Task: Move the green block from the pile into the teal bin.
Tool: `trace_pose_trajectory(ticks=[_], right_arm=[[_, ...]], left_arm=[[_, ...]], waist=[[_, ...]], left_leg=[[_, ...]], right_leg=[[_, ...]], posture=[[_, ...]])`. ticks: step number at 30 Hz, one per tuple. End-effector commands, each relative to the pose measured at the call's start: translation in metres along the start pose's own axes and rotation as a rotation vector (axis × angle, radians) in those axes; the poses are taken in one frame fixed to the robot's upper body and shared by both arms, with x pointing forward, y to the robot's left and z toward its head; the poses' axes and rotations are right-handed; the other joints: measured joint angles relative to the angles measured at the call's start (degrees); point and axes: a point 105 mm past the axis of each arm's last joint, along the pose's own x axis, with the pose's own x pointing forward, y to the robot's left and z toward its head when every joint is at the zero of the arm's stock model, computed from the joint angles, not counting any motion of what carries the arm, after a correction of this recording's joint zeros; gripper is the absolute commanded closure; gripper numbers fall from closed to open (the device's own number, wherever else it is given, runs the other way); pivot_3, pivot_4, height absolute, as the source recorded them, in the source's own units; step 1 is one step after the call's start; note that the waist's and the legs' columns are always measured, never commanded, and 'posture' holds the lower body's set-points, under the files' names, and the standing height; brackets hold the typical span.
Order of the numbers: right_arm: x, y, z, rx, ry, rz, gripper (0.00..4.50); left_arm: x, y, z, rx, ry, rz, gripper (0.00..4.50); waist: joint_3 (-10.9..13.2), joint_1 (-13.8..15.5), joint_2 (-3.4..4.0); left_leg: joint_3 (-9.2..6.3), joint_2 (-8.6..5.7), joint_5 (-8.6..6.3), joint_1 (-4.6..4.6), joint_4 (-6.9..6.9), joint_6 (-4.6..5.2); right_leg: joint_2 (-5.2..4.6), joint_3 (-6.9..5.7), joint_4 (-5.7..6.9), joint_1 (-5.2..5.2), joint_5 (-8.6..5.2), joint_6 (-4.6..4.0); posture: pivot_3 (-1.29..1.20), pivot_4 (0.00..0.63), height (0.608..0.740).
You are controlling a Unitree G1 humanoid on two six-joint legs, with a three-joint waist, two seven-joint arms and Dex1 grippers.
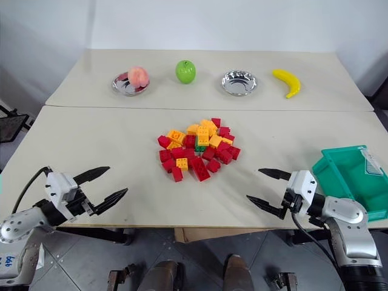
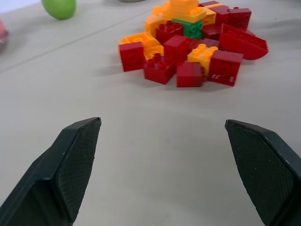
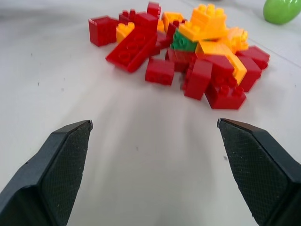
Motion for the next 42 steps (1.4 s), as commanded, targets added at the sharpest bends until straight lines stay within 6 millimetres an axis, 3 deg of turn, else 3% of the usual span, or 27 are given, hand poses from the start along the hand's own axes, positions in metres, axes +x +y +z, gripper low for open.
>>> trace_pose_trajectory(ticks=[1,6,10,16,20,23,25,29,35,38,42], right_arm=[[-0.005,-0.009,0.014,-0.048,-0.040,-0.046,0.04],[0.011,-0.002,0.027,-0.025,-0.114,0.006,0.04],[0.041,0.005,0.047,-0.017,-0.186,0.041,1.26],[0.099,0.026,0.060,-0.057,-0.176,0.141,3.26],[0.150,0.032,0.069,-0.069,-0.155,0.135,4.48],[0.182,0.024,0.070,-0.067,-0.119,0.075,4.48],[0.198,0.009,0.071,-0.091,-0.094,-0.008,4.48],[0.213,-0.024,0.075,-0.095,-0.084,-0.152,4.48],[0.205,-0.069,0.064,-0.101,0.001,-0.303,4.48],[0.185,-0.099,0.059,-0.098,0.043,-0.398,4.48],[0.172,-0.107,0.054,-0.112,0.067,-0.400,4.48]], left_arm=[[0.002,0.009,0.012,0.049,-0.043,0.039,0.00],[0.007,0.010,0.015,-0.043,-0.108,0.067,0.00],[0.002,0.012,0.019,-0.127,-0.172,0.076,0.00],[-0.005,0.003,0.011,-0.080,-0.135,0.003,0.00],[0.004,-0.014,0.016,-0.047,-0.140,-0.117,0.00],[0.010,-0.023,0.018,-0.036,-0.143,-0.180,0.00],[0.013,-0.026,0.020,-0.037,-0.149,-0.199,0.00],[0.018,-0.031,0.021,-0.039,-0.156,-0.221,0.00],[0.022,-0.031,0.022,-0.039,-0.159,-0.221,0.00],[0.024,-0.029,0.021,-0.028,-0.155,-0.210,0.00],[0.025,-0.028,0.021,-0.031,-0.158,-0.203,0.00]], waist=[[0.0,0.1,0.00],[0.0,-0.1,0.00],[0.0,-0.3,0.00],[0.0,-0.2,0.00],[0.0,-0.2,0.00],[0.0,-0.4,0.00],[0.0,-0.4,0.00],[0.0,-0.6,0.00],[0.0,-1.8,0.01],[0.0,-1.9,0.02],[0.0,-1.9,0.01]], left_leg=[[-0.01,0.00,0.00,0.00,0.01,0.00],[-0.02,0.00,0.00,0.00,0.00,0.00],[-0.03,0.08,-0.02,0.02,0.00,-0.03],[-0.08,0.06,-0.03,0.00,0.01,-0.04],[-0.17,0.04,-0.03,-0.05,0.02,-0.04],[-0.30,0.06,-0.01,-0.03,0.01,-0.07],[-0.35,0.05,-0.01,-0.08,-0.03,-0.08],[-0.33,0.02,-0.01,-0.20,-0.05,-0.09],[-0.26,0.03,-0.01,-0.23,-0.12,-0.10],[-0.18,0.04,0.00,-0.23,-0.14,-0.10],[0.20,0.05,-0.01,-0.24,-0.14,-0.10]], right_leg=[[0.00,0.00,-0.01,0.00,0.00,0.00],[0.00,-0.01,0.03,0.01,0.00,0.00],[0.04,-0.01,0.05,-0.02,0.00,0.00],[0.04,0.01,0.05,-0.07,0.00,-0.03],[0.03,-0.02,0.06,-0.11,0.00,-0.05],[0.04,0.01,0.21,-0.21,-0.02,-0.13],[0.04,0.03,0.30,-0.33,-0.03,-0.17],[0.02,0.06,0.41,-0.57,-0.02,-0.22],[0.03,0.06,0.53,-0.70,-0.04,-0.26],[0.03,0.07,0.53,-0.74,-0.04,-0.26],[0.03,0.07,0.53,-0.74,-0.04,-0.26]], posture=[[0.00,0.150,0.740],[0.00,0.150,0.740],[0.00,0.150,0.740],[0.00,0.150,0.740],[0.00,0.150,0.740],[0.00,0.150,0.740],[0.00,0.150,0.740],[0.00,0.150,0.740],[0.00,0.150,0.740],[0.00,0.150,0.740],[0.00,0.150,0.740]])
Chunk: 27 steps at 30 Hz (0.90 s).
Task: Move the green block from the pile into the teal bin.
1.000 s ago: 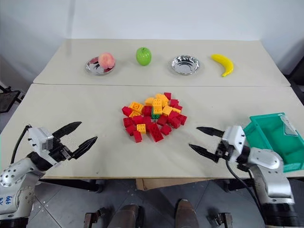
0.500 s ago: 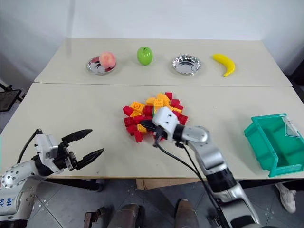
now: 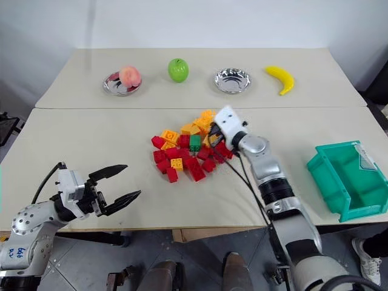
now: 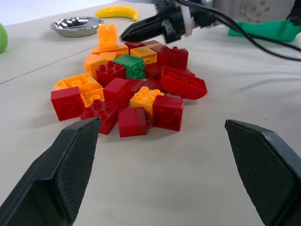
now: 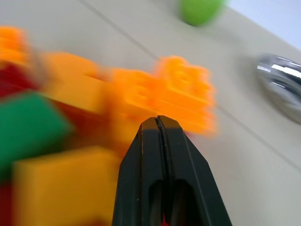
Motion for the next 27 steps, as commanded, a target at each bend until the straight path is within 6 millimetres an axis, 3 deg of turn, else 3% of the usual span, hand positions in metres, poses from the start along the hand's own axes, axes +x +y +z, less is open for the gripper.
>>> trace_pose_trajectory(ticks=[1,7,12,15,20,24,27], right_arm=[[-0.004,-0.004,0.013,-0.024,-0.057,0.017,4.48],[-0.016,0.047,0.013,-0.055,-0.070,0.277,4.48],[-0.027,0.068,0.011,-0.074,-0.047,0.378,4.48],[-0.045,0.078,0.005,-0.049,-0.015,0.469,4.48],[-0.082,0.054,0.020,-0.037,-0.162,0.429,4.48],[-0.116,0.034,0.016,-0.006,-0.198,0.391,4.48],[-0.147,0.020,0.004,0.024,-0.161,0.382,3.86]], left_arm=[[0.001,0.000,0.007,0.037,-0.023,-0.001,0.00],[0.003,0.001,0.007,0.037,-0.027,-0.005,0.00],[0.004,0.001,0.007,0.039,-0.032,-0.007,0.00],[0.004,0.001,0.007,0.039,-0.034,-0.009,0.00],[0.003,0.006,0.010,0.063,-0.041,0.027,0.00],[0.000,0.004,0.008,0.105,-0.003,-0.013,0.00],[-0.005,0.000,0.003,0.138,0.050,-0.083,0.00]], waist=[[0.0,-0.1,0.00],[0.0,-0.7,0.00],[0.0,-0.5,0.00],[0.0,0.1,-0.01],[0.0,0.8,-0.03],[0.0,1.0,-0.03],[0.0,1.5,-0.03]], left_leg=[[0.06,0.02,0.00,0.00,-0.01,0.00],[0.23,0.10,0.00,0.02,-0.03,0.00],[0.24,0.10,0.00,0.02,0.02,0.01],[0.24,0.09,-0.01,0.02,0.02,0.01],[0.24,0.07,-0.04,0.01,0.07,0.04],[0.27,0.08,-0.04,0.02,0.06,0.05],[0.27,0.08,-0.05,0.02,0.04,0.05]], right_leg=[[0.00,0.00,-0.01,0.00,0.00,0.00],[0.01,0.01,0.00,-0.06,0.00,0.00],[0.01,0.03,0.02,-0.06,0.00,0.00],[0.00,0.04,0.01,-0.06,0.00,0.00],[-0.01,0.03,-0.03,-0.01,0.01,0.01],[0.00,0.03,-0.04,-0.01,0.01,0.02],[0.01,0.01,-0.08,0.00,0.01,0.02]], posture=[[0.00,0.150,0.740],[0.00,0.150,0.740],[0.00,0.150,0.740],[0.00,0.150,0.740],[0.00,0.150,0.740],[0.00,0.150,0.740],[0.00,0.150,0.740]])
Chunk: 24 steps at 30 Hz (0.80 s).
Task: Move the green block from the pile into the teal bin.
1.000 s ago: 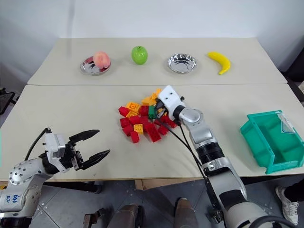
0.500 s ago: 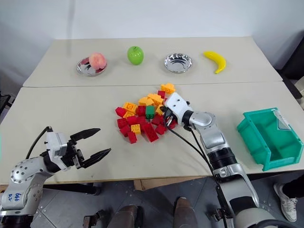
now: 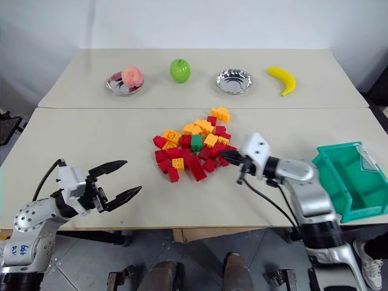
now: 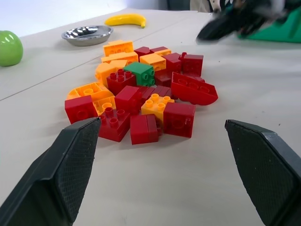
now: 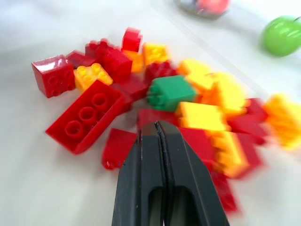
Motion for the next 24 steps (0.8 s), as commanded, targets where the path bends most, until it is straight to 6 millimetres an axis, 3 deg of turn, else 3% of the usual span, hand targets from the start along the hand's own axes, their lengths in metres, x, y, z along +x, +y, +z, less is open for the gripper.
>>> trace_pose_trajectory(ticks=[1,4,7,9,12,18,24], right_arm=[[-0.036,-0.003,0.006,0.009,-0.017,-0.018,3.57],[-0.064,-0.006,-0.014,0.021,0.071,-0.058,2.56],[-0.072,-0.009,-0.024,0.011,0.120,-0.073,1.50],[-0.059,-0.010,-0.020,0.011,0.103,-0.052,0.86],[-0.024,-0.016,-0.004,-0.028,0.047,-0.012,0.04],[0.059,-0.023,0.023,-0.042,0.063,0.134,0.04],[0.107,-0.030,0.027,-0.017,0.197,0.193,0.04]], left_arm=[[-0.008,0.000,0.001,0.023,0.012,-0.028,0.00],[-0.010,0.002,0.001,-0.007,0.005,-0.033,0.00],[-0.009,0.001,0.002,-0.015,0.000,-0.046,0.00],[-0.007,0.002,0.002,-0.017,-0.002,-0.049,0.00],[-0.004,0.003,0.002,-0.012,-0.001,-0.053,0.00],[0.004,0.005,0.003,-0.004,-0.016,-0.079,0.00],[0.007,0.005,0.002,-0.003,-0.024,-0.082,0.00]], waist=[[0.0,0.4,0.01],[0.0,0.5,0.00],[0.0,0.3,0.00],[0.0,0.2,0.00],[0.0,-0.5,0.00],[0.0,-1.1,0.00],[0.0,-1.0,0.00]], left_leg=[[0.04,0.00,-0.01,0.00,0.00,0.02],[0.13,0.02,-0.03,0.04,0.03,0.06],[0.17,0.03,-0.03,0.08,0.06,0.06],[0.28,0.08,-0.03,0.15,0.05,0.06],[0.43,0.15,-0.03,0.21,0.09,0.05],[0.42,0.22,0.00,0.17,0.10,0.01],[0.32,0.17,-0.08,0.01,0.08,0.00]], right_leg=[[0.00,0.02,-0.02,0.00,0.00,0.00],[0.00,0.03,-0.04,0.04,0.01,0.01],[-0.01,0.05,0.00,0.05,0.01,0.02],[0.00,0.08,0.03,0.04,0.01,0.02],[0.00,0.07,0.03,0.01,0.05,-0.02],[0.02,0.05,0.15,-0.11,0.09,-0.08],[0.00,-0.05,0.06,-0.19,0.09,-0.10]], posture=[[0.00,0.150,0.740],[0.00,0.150,0.740],[0.00,0.150,0.740],[0.00,0.150,0.740],[0.00,0.150,0.740],[0.00,0.150,0.740],[0.00,0.150,0.740]])
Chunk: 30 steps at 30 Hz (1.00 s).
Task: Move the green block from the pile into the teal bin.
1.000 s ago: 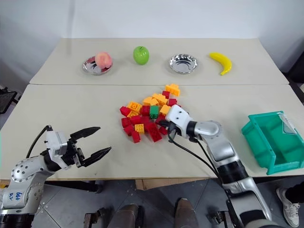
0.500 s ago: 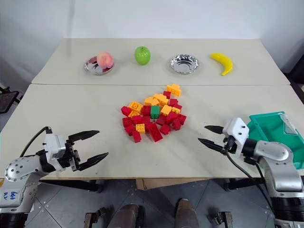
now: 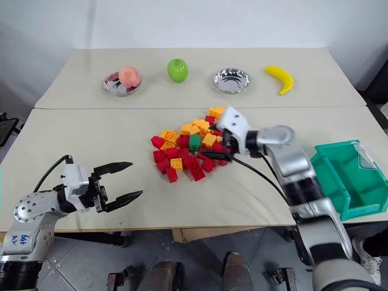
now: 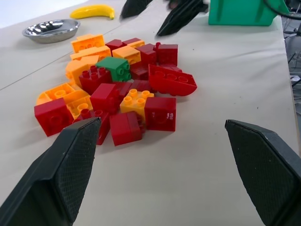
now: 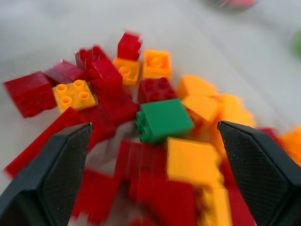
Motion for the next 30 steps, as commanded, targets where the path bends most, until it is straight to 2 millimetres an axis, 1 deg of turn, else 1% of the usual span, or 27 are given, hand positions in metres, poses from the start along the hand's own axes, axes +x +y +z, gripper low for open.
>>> trace_pose_trajectory(ticks=[1,6,8,11,12,15,19,20,22,24,25,27,28,30], right_arm=[[0.013,-0.014,0.004,0.024,0.045,-0.023,0.04],[0.034,-0.015,-0.004,0.016,0.121,0.022,0.04],[0.039,-0.013,-0.004,0.024,0.133,0.039,0.04],[0.045,-0.011,-0.011,0.037,0.171,0.062,0.04],[0.047,-0.011,-0.009,0.042,0.156,0.060,0.04],[0.053,-0.012,-0.005,0.040,0.134,0.050,0.66],[0.056,-0.010,-0.005,0.025,0.130,0.066,2.07],[0.056,-0.010,-0.004,0.023,0.128,0.066,2.26],[0.051,-0.017,0.007,-0.009,0.075,0.033,2.26],[0.042,-0.024,0.021,-0.030,-0.003,0.007,2.26],[0.038,-0.026,0.025,-0.030,-0.025,-0.001,2.26],[0.024,-0.028,0.037,-0.042,-0.116,-0.004,2.26],[0.015,-0.027,0.043,-0.048,-0.165,0.001,2.26],[-0.018,-0.030,0.054,0.009,-0.288,-0.041,2.26]], left_arm=[[0.000,0.000,0.003,0.018,-0.016,0.004,0.00],[-0.002,-0.004,0.000,0.009,-0.015,0.009,0.00],[-0.002,-0.005,0.000,0.007,-0.014,0.012,0.00],[-0.003,-0.004,-0.001,0.007,-0.013,0.017,0.00],[-0.003,-0.004,-0.001,0.007,-0.013,0.018,0.00],[-0.004,-0.004,0.000,0.009,-0.014,0.020,0.00],[-0.003,-0.004,0.000,0.011,-0.017,0.019,0.00],[-0.003,-0.003,0.000,0.011,-0.017,0.019,0.00],[-0.002,-0.002,0.003,0.014,-0.037,0.030,0.00],[0.001,0.001,0.009,0.005,-0.082,0.055,0.00],[0.002,0.002,0.011,0.001,-0.099,0.065,0.00],[0.007,0.004,0.019,-0.002,-0.139,0.078,0.00],[0.010,0.006,0.022,-0.006,-0.158,0.084,0.00],[0.018,0.005,0.026,-0.010,-0.188,0.075,0.00]], waist=[[0.0,-0.1,0.00],[0.0,-0.5,0.00],[0.0,-0.8,0.01],[0.0,-0.9,0.01],[0.0,-1.0,0.01],[0.0,-1.4,0.01],[0.0,-1.6,0.01],[0.0,-1.7,0.01],[0.0,-1.7,0.01],[0.0,-1.7,0.02],[0.0,-1.6,0.02],[0.0,-1.5,0.02],[0.0,-1.5,0.01],[0.0,-1.1,0.01]], left_leg=[[0.01,0.00,-0.02,0.00,0.00,-0.01],[0.05,0.02,-0.04,0.02,-0.03,-0.04],[0.06,0.03,-0.04,0.02,-0.03,-0.04],[0.06,0.04,-0.04,0.03,-0.02,-0.05],[0.06,0.04,-0.04,0.03,-0.01,-0.05],[0.06,0.04,-0.04,0.06,-0.01,-0.05],[0.05,0.04,-0.05,0.06,-0.02,-0.06],[0.05,0.04,-0.05,0.06,-0.02,-0.06],[0.05,0.04,-0.05,0.06,-0.02,-0.07],[0.05,0.04,-0.05,0.05,-0.01,-0.07],[0.05,0.04,-0.05,0.05,-0.01,-0.07],[0.03,0.04,-0.05,0.03,0.00,-0.07],[0.00,0.04,-0.05,0.01,0.02,-0.07],[-0.02,0.04,-0.05,0.00,0.02,-0.07]], right_leg=[[0.00,-0.01,-0.01,0.00,0.00,0.00],[0.01,-0.07,-0.02,-0.02,0.00,0.00],[0.01,-0.07,0.00,-0.02,0.00,0.00],[0.01,-0.07,0.02,-0.03,0.00,0.00],[0.01,-0.07,0.03,-0.03,0.00,0.00],[0.01,-0.08,0.06,-0.02,0.00,0.00],[0.00,-0.08,0.06,-0.02,0.00,0.00],[0.00,-0.08,0.06,-0.02,0.00,0.00],[0.01,-0.08,0.06,-0.03,0.00,0.00],[0.00,-0.07,0.05,-0.03,0.00,0.00],[0.00,-0.07,0.05,-0.03,0.00,0.00],[0.00,-0.08,0.05,-0.03,0.00,0.00],[0.00,-0.11,0.04,-0.03,0.00,0.00],[-0.01,-0.13,0.02,-0.01,0.00,0.00]], posture=[[0.00,0.150,0.740],[0.00,0.150,0.740],[0.00,0.150,0.740],[0.00,0.150,0.740],[0.00,0.150,0.740],[0.00,0.150,0.740],[0.00,0.150,0.740],[0.00,0.150,0.740],[0.00,0.150,0.740],[0.00,0.150,0.740],[0.00,0.150,0.740],[0.00,0.150,0.740],[0.00,0.150,0.740],[0.00,0.150,0.740]])
